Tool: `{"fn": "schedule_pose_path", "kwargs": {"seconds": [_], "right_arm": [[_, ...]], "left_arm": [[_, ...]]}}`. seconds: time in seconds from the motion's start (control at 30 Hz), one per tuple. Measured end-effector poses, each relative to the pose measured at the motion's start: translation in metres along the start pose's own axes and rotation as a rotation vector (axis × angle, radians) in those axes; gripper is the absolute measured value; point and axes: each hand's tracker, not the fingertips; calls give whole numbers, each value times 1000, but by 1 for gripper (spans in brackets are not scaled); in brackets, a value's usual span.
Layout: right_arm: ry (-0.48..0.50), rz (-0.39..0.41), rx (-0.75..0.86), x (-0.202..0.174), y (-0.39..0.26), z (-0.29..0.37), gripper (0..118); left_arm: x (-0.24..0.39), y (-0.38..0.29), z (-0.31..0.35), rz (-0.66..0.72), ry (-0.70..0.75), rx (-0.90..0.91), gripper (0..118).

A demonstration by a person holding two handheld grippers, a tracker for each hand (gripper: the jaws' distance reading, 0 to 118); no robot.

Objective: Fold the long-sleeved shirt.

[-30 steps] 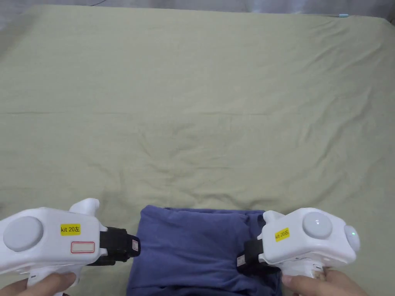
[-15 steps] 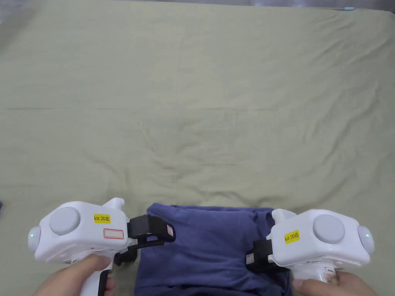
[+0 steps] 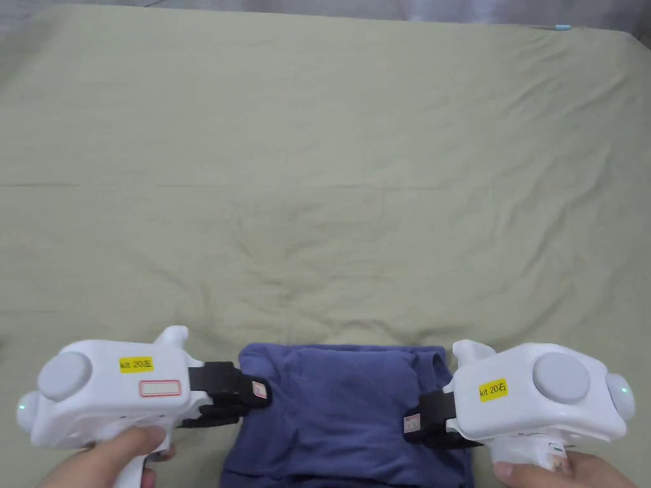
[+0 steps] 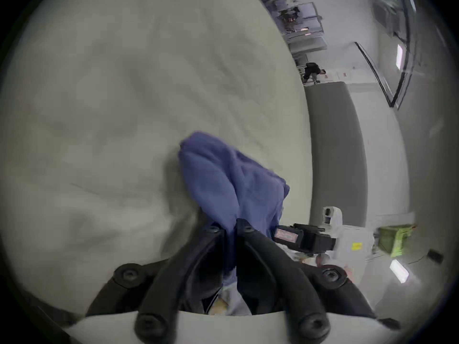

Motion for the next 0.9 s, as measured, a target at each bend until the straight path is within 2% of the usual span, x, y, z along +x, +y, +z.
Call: {"fn": "schedule_pose_path", "kwargs": {"seconds": [0.13,0.2,0.27,0.33,0.43,0.57,0.67,0.73,0.8,0.9], "right_arm": [[-82,41,132,-58,-13,21,0],[-84,36,173,-85,-19,22,0],[-70,49,180,-114,-20,16,0],[-45,100,177,-143,-19,6,0],[23,151,148,-183,-18,-11,0],[26,185,132,-235,-20,-38,0],[107,169,86,-272,-26,-53,0],[103,212,84,-297,-33,-57,0],[104,252,80,-310,-39,-57,0],[158,231,41,-314,-41,-55,0]], "left_arm": [[13,5,43,-44,-26,-4,0],[19,8,62,-93,32,17,0],[15,12,81,-102,51,30,0],[2,18,106,-66,63,61,0],[-17,26,147,-81,166,97,0],[-53,35,194,-51,299,107,0],[-84,44,222,-18,398,142,0],[-102,50,235,-3,465,143,0],[-112,51,242,18,488,141,0],[-110,51,236,11,523,122,1]]}}
